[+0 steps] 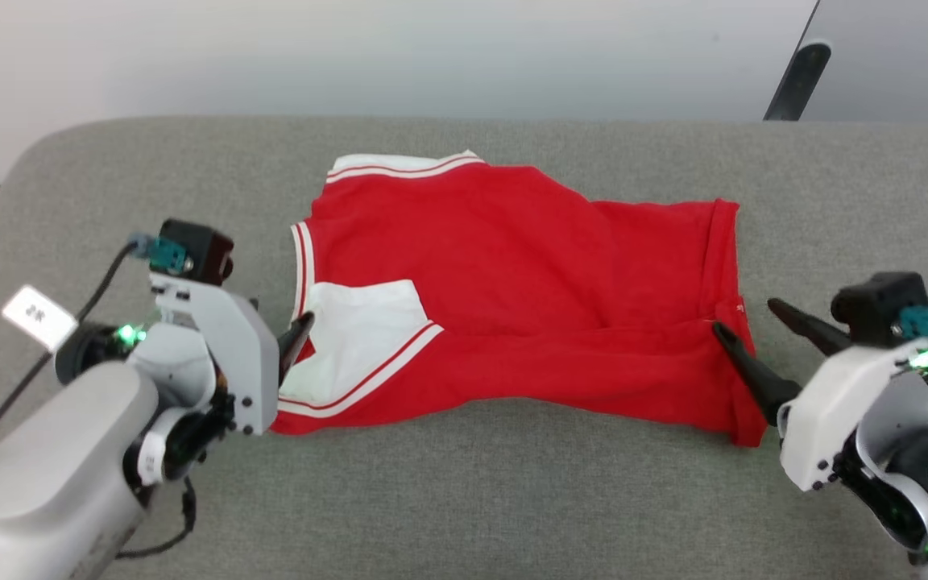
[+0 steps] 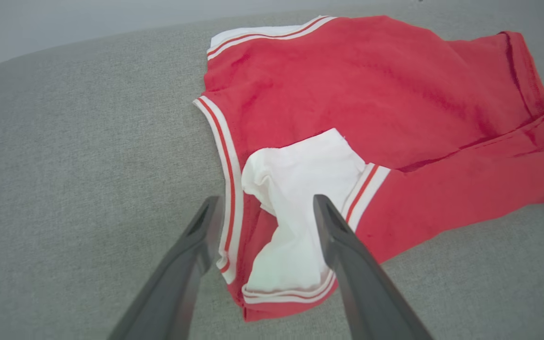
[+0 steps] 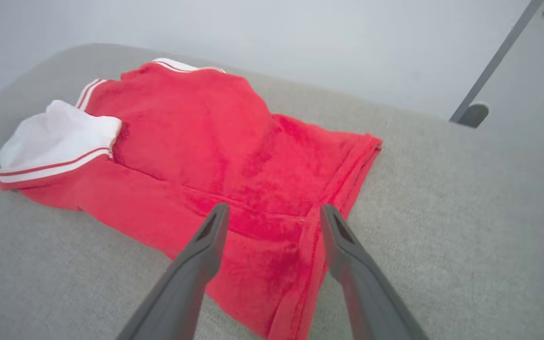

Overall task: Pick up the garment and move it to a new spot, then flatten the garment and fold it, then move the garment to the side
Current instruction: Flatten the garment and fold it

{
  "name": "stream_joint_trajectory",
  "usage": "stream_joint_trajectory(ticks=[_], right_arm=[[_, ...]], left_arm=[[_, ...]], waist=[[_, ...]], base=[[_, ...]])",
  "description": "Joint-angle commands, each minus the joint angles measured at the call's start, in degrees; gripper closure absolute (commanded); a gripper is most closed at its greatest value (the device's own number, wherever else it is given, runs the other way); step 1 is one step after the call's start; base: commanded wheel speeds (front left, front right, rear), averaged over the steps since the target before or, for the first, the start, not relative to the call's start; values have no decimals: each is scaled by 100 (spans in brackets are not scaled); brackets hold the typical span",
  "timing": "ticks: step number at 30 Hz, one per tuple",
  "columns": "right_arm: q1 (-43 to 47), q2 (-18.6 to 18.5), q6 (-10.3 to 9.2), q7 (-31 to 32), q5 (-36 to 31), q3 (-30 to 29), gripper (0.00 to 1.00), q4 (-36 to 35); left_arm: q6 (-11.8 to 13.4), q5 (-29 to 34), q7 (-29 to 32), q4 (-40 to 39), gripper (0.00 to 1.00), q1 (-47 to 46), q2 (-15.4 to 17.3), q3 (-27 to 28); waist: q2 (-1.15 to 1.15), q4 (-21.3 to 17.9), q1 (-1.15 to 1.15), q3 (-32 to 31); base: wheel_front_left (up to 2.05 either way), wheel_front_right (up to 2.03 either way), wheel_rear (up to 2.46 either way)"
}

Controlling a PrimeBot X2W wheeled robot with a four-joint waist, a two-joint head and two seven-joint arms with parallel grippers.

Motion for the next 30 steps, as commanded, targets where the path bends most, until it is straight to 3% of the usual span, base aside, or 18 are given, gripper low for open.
stream_joint_trajectory(ticks=[1,8,15,22,30], right_arm=[[92,-52,-4,-182,-99,26,0,-79],[427,-122,-4,-1811,-726,-108,0,-512],[857,325,-4,-2989,-1488,-545,0,-770],[1228,683,-4,-2940,-1669,-968,0,-1243],[1437,984,-4,-2677,-1609,-1200,0,-1816]], left_arm=[[57,-38,-32,-30,0,101,52,25],[374,-286,21,-394,0,509,265,164],[575,-578,420,-525,0,643,456,223],[686,-926,1317,-228,0,488,600,151],[584,-1105,1960,451,0,329,617,37]], waist=[[0,8,0,-107],[0,-98,0,-223],[0,-370,0,-217],[0,-688,0,-36],[0,-1003,0,261]], base=[[0,0,0],[0,0,0],[0,0,0],[0,0,0],[0,0,0]])
